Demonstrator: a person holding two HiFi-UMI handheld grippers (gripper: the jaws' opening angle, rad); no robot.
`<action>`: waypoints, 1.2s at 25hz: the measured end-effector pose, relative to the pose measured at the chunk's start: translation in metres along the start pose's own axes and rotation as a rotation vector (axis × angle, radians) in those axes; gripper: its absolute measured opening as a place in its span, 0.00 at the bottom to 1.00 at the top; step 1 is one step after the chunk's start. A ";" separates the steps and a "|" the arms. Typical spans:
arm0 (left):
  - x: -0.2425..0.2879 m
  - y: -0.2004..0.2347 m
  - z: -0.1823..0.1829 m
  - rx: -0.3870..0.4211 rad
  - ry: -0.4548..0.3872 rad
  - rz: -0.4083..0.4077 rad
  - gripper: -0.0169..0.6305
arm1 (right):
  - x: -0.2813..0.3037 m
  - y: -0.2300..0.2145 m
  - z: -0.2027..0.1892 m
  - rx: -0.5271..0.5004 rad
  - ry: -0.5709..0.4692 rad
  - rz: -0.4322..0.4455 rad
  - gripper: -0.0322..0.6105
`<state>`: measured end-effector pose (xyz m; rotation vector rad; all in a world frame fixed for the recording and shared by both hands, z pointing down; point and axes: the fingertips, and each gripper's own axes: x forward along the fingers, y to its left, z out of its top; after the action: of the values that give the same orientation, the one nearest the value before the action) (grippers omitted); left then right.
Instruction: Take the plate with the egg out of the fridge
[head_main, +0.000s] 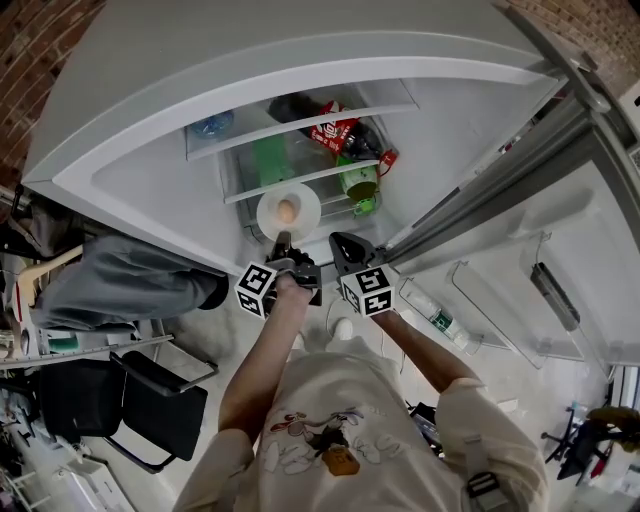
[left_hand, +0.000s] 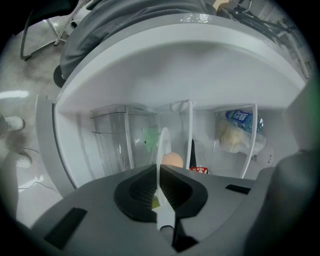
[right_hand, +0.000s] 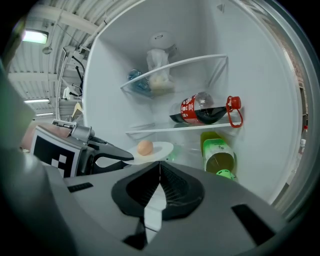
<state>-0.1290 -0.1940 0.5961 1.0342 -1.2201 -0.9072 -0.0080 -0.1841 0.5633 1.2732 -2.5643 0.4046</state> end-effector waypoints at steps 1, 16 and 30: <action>-0.002 -0.002 -0.001 -0.001 0.003 -0.001 0.05 | -0.001 0.001 0.000 -0.003 -0.002 0.000 0.06; -0.025 -0.019 -0.017 -0.002 0.062 -0.004 0.05 | -0.031 -0.001 0.017 -0.004 -0.055 -0.015 0.06; -0.058 -0.026 -0.023 0.017 0.144 -0.002 0.05 | -0.056 -0.002 0.033 0.008 -0.103 -0.043 0.06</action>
<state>-0.1144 -0.1435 0.5532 1.0952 -1.1080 -0.8107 0.0231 -0.1556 0.5141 1.3843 -2.6163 0.3489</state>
